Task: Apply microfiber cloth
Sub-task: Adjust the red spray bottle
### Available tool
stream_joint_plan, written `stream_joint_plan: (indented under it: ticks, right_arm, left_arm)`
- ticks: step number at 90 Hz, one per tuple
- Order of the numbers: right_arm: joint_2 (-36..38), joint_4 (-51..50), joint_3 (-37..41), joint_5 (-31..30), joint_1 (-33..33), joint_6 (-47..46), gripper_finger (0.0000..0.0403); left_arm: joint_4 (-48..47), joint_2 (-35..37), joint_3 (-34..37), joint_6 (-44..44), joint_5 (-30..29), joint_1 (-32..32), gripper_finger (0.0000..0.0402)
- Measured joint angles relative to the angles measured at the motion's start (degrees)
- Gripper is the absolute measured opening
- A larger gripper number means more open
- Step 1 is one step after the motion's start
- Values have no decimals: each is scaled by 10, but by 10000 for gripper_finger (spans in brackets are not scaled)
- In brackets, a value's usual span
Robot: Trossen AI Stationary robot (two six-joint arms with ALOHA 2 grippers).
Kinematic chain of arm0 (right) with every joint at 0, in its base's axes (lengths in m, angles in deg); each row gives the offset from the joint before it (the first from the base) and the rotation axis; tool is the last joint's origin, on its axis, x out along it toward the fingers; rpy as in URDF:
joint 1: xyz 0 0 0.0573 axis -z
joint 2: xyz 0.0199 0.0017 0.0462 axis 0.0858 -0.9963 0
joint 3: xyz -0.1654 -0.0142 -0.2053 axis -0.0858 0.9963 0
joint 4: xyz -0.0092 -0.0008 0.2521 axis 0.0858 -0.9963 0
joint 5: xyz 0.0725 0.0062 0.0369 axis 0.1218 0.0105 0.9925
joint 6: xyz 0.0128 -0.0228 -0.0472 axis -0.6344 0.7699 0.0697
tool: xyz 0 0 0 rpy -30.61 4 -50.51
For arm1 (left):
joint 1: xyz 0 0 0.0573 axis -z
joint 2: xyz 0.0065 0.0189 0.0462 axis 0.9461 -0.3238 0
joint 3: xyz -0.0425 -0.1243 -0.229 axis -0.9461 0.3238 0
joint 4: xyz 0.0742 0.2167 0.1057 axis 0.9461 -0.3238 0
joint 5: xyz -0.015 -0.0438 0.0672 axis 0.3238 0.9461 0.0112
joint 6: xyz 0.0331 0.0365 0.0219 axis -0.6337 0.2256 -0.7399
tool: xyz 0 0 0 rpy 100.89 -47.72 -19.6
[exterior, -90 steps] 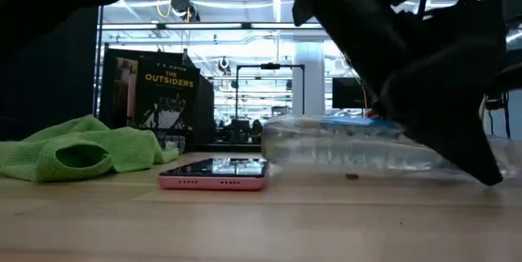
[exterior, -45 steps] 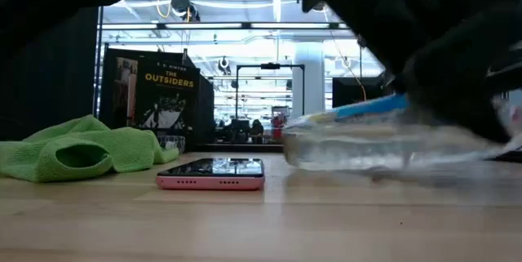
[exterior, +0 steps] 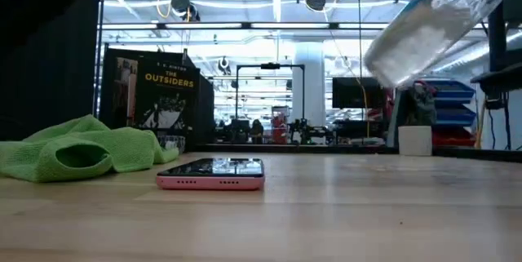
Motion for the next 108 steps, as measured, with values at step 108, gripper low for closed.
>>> stream_joint_plan:
  ticks: [108]
  right_arm:
    - [1, -31, 0, -57, 17, 3, 286]
  left_arm:
    - [722, -110, 285, 208, -47, -53, 100]
